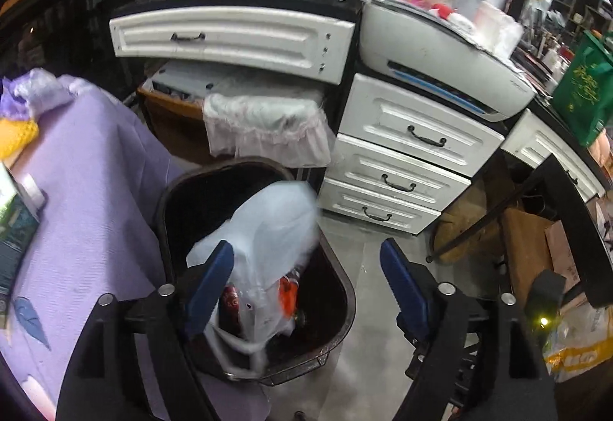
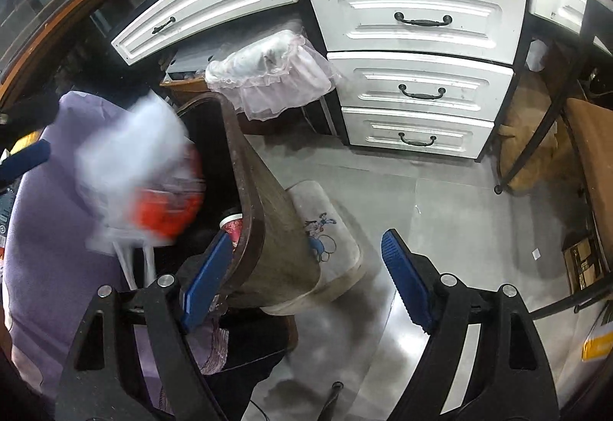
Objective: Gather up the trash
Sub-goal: 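Open the left tool to drop the white bag into the bin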
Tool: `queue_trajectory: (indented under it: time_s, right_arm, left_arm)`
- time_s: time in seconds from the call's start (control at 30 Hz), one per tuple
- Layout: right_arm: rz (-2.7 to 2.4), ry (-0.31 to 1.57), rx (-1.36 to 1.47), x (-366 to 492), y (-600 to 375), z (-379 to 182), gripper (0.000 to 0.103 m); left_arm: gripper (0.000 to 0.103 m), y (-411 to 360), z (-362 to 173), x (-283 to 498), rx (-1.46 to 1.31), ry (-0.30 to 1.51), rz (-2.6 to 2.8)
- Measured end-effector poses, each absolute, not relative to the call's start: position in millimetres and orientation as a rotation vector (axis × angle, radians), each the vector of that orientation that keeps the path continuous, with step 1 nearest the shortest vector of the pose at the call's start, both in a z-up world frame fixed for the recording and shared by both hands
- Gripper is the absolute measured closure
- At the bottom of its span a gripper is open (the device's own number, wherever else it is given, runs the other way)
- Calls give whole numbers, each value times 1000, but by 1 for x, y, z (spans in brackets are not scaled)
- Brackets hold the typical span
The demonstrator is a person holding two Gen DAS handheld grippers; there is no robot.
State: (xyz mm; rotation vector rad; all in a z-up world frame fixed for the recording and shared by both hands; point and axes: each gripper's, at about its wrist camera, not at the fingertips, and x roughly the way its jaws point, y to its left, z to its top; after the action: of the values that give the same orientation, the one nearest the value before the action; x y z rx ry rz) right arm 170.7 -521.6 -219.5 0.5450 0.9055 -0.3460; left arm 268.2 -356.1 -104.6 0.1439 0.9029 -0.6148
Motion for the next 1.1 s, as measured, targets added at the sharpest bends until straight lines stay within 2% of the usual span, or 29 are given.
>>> queue_trajectory:
  time_s: [0.1,0.47,0.93,1.1]
  right_arm:
    - [-345,900,541,169,-518,-216,23]
    - [-305,865,526,163,-497,-194,22]
    - [-133,799,456,174,-435,-145,22]
    - [-57,781,418,182,-404,-125,18]
  left_arm:
    - [15,-352,-95,260,155,869,-623]
    - [9,-317,-68,234,163,787,-647]
    - [7,-215,-51,215,146,717,-556]
    - [6,-168,-48,216,168,705,-511]
